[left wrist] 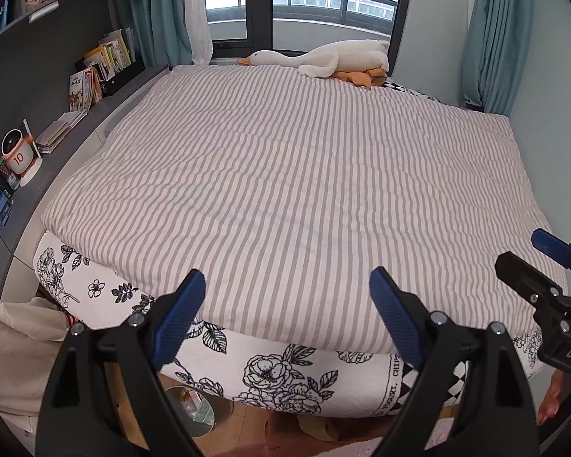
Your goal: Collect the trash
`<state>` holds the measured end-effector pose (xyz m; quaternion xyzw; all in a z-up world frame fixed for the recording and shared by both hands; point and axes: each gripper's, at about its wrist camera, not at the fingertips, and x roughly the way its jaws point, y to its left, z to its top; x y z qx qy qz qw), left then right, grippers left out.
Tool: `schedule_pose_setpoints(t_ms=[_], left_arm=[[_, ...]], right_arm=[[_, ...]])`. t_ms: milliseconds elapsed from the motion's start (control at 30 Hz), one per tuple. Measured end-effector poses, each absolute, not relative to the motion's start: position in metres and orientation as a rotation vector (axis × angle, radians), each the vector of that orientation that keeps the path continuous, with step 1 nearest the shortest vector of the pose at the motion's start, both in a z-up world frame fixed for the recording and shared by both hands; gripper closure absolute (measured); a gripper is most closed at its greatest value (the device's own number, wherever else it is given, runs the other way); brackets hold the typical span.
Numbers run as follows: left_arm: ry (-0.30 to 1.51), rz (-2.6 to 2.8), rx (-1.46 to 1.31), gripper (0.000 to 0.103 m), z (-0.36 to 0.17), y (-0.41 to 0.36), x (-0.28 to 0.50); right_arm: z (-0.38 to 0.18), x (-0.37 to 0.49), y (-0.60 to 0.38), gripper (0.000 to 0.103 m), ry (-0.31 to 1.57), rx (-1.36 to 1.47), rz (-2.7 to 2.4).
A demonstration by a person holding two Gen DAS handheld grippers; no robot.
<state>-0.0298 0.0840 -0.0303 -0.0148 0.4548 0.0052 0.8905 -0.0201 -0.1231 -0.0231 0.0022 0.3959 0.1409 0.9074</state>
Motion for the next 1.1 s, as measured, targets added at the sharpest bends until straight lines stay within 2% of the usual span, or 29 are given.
schedule_pose_setpoints(t_ms=[1100], left_arm=[[0.939, -0.018, -0.069, 0.014, -0.0274, 0.0839, -0.0232]], right_arm=[[-0.0141, -0.0155, -0.1163, 0.015, 0.806, 0.001, 0.294]])
